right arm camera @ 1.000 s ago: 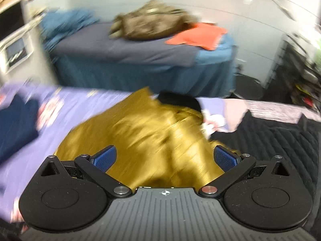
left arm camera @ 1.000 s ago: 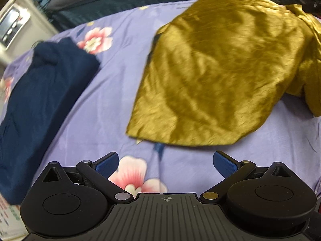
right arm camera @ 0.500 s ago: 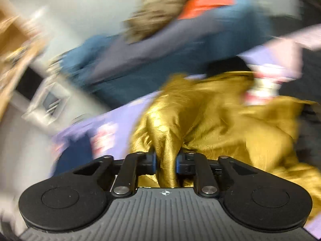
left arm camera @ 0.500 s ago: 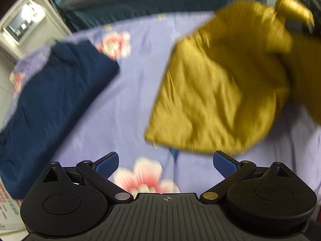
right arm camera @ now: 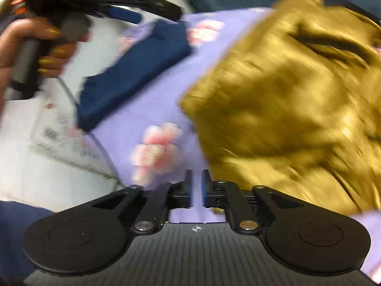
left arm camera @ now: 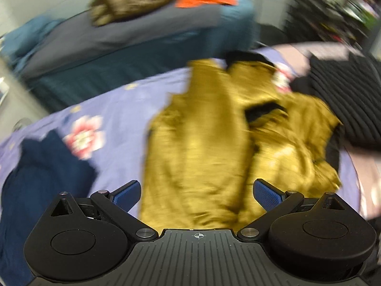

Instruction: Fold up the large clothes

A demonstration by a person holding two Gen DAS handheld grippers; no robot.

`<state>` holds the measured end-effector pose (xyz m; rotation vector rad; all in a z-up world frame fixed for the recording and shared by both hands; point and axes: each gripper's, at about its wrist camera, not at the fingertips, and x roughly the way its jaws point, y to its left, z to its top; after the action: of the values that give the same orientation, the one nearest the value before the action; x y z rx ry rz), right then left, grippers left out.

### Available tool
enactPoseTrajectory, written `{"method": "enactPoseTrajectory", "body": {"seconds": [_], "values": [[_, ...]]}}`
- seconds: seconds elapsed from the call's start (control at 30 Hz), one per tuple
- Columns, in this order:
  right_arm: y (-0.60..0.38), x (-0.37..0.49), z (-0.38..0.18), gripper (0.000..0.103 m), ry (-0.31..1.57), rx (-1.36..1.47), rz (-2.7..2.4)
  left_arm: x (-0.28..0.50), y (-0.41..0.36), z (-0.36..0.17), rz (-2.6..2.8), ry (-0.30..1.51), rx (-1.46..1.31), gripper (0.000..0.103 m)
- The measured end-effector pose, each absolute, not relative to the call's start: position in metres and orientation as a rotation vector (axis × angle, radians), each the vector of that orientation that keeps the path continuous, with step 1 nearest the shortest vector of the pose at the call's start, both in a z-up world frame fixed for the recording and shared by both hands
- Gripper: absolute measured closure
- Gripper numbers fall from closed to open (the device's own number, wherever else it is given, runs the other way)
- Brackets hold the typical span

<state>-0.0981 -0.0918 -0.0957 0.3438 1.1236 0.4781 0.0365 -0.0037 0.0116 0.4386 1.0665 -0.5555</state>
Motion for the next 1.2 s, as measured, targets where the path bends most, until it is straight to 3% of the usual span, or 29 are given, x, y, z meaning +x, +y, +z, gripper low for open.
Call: {"method": "enactPoseTrajectory", "body": {"seconds": [0.03, 0.07, 0.1, 0.13, 0.33, 0.5, 0.53, 0.57, 0.6, 0.7, 0.83, 1.03, 1.2], "values": [[-0.101, -0.102, -0.096, 0.054, 1.110, 0.370, 0.418, 0.033, -0.016, 0.005, -0.597, 1.061, 0.462, 0.000], [-0.108, -0.109, -0.094, 0.046, 1.084, 0.401, 0.365, 0.030, -0.029, 0.001, -0.634, 1.054, 0.489, 0.000], [-0.119, -0.113, -0.093, 0.030, 1.048, 0.454, 0.299, 0.026, -0.042, -0.004, -0.668, 1.044, 0.517, 0.000], [-0.130, -0.119, -0.092, 0.023, 1.015, 0.514, 0.238, 0.022, -0.054, -0.007, -0.705, 1.026, 0.542, 0.000], [-0.185, -0.157, -0.130, 0.024, 0.918, 0.852, -0.115, 0.016, -0.102, -0.053, -0.772, 1.034, 0.711, 0.000], [-0.205, -0.187, -0.183, 0.024, 0.951, 1.064, -0.304, 0.010, -0.085, -0.088, -0.827, 1.158, 0.707, 0.000], [-0.206, -0.189, -0.192, 0.024, 0.964, 1.086, -0.326, 0.006, -0.079, -0.091, -0.844, 1.180, 0.698, 0.007], [-0.206, -0.193, -0.201, 0.024, 0.978, 1.106, -0.341, 0.002, -0.073, -0.093, -0.880, 1.206, 0.675, 0.039], [-0.206, -0.195, -0.211, 0.024, 0.990, 1.126, -0.348, -0.002, -0.066, -0.093, -0.926, 1.232, 0.634, 0.043], [-0.205, -0.195, -0.227, 0.024, 1.011, 1.145, -0.359, -0.020, -0.045, -0.089, -1.020, 1.278, 0.590, 0.044], [-0.205, -0.196, -0.241, 0.015, 0.980, 1.184, -0.352, -0.045, -0.017, -0.087, -1.108, 1.321, 0.670, 0.044], [-0.211, -0.191, -0.245, 0.015, 0.928, 1.189, -0.338, -0.051, 0.045, -0.107, -1.063, 1.503, 0.731, 0.043], [-0.217, -0.174, -0.249, 0.015, 0.928, 1.172, -0.339, -0.047, 0.081, -0.127, -0.961, 1.560, 0.775, 0.032]]}}
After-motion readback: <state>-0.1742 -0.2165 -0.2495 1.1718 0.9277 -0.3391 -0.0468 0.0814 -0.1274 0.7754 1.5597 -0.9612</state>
